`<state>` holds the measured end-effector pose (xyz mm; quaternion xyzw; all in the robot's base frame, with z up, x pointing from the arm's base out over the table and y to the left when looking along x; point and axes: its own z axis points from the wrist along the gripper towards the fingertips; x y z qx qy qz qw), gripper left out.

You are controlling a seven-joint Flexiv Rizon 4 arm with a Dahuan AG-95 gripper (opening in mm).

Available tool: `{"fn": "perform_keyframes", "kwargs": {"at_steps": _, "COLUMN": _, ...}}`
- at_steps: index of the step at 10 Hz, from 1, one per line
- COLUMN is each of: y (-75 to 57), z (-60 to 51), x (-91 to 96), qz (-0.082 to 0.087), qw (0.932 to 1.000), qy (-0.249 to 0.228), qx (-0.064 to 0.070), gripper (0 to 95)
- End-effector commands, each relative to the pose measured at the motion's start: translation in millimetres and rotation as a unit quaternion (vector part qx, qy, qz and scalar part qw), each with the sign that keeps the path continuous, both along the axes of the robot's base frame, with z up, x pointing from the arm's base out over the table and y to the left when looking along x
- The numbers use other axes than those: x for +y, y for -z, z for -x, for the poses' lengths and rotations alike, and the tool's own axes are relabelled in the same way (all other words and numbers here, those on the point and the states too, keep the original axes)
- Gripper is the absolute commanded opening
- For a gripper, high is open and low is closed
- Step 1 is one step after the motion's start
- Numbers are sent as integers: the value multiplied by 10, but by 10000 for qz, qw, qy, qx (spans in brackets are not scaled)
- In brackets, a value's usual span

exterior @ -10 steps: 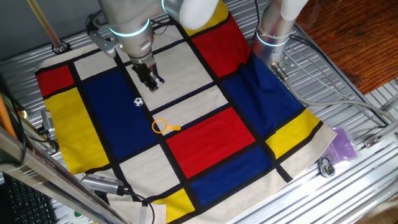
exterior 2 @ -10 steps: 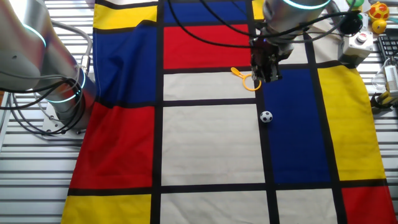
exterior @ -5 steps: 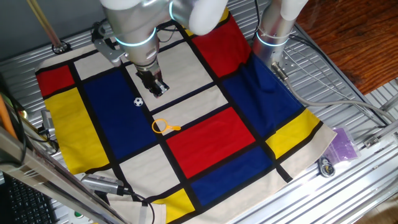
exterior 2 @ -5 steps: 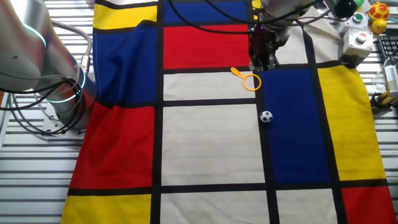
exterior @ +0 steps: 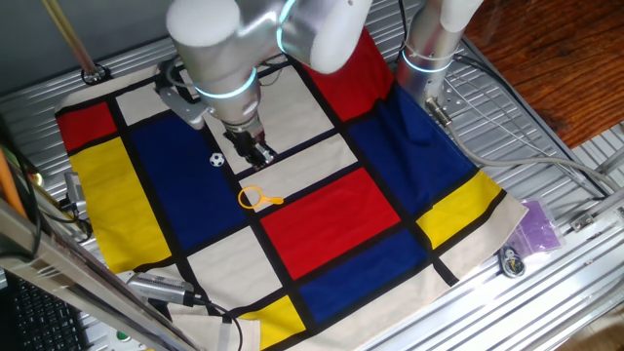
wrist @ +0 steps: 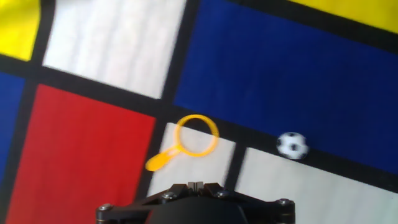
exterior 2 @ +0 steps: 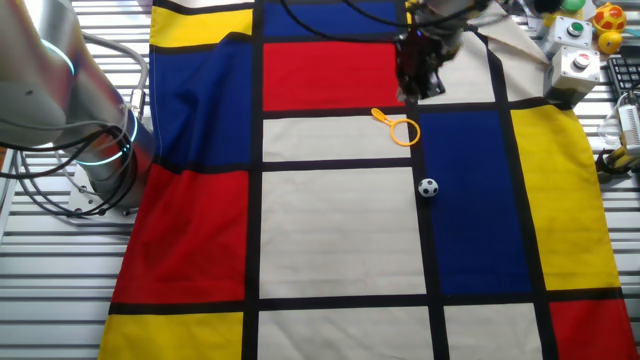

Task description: Attach the bubble ring to the ball

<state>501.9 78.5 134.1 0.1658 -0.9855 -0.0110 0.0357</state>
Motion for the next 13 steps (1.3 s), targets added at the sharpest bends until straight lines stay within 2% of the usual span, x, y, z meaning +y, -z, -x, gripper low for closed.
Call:
{"fn": "perform_keyframes", "kwargs": {"at_steps": 1, "y": 98, "z": 19, "x": -6, "qz": -7, "qw": 10000, "qy": -48, "qx": -8, "gripper": 0}}
{"fn": "perform_keyframes", "kwargs": {"at_steps": 2, "y": 146, "z": 17, "x": -4, "qz": -4, "qw": 10000, "qy": -54, "qx": 3, "gripper": 0}}
{"fn": "perform_keyframes", "kwargs": {"at_steps": 3, "y": 263, "z": 15, "x": 0, "qz": -12, "qw": 9999, "qy": -100, "qx": -7, "gripper": 0}}
{"fn": "perform_keyframes", "kwargs": {"at_steps": 8, "y": 650, "z": 47, "x": 41, "qz": -121, "qw": 9996, "qy": -263, "qx": -26, "gripper": 0}}
{"fn": "perform_keyframes", "kwargs": {"at_steps": 9, "y": 689, "z": 53, "x": 48, "qz": -135, "qw": 9996, "qy": -257, "qx": -24, "gripper": 0}}
{"fn": "perform_keyframes", "kwargs": {"at_steps": 12, "y": 699, "z": 51, "x": 51, "qz": -133, "qw": 9987, "qy": -485, "qx": 4, "gripper": 0}}
{"fn": "perform_keyframes", "kwargs": {"at_steps": 13, "y": 699, "z": 51, "x": 51, "qz": -130, "qw": 9968, "qy": -793, "qx": 26, "gripper": 0}}
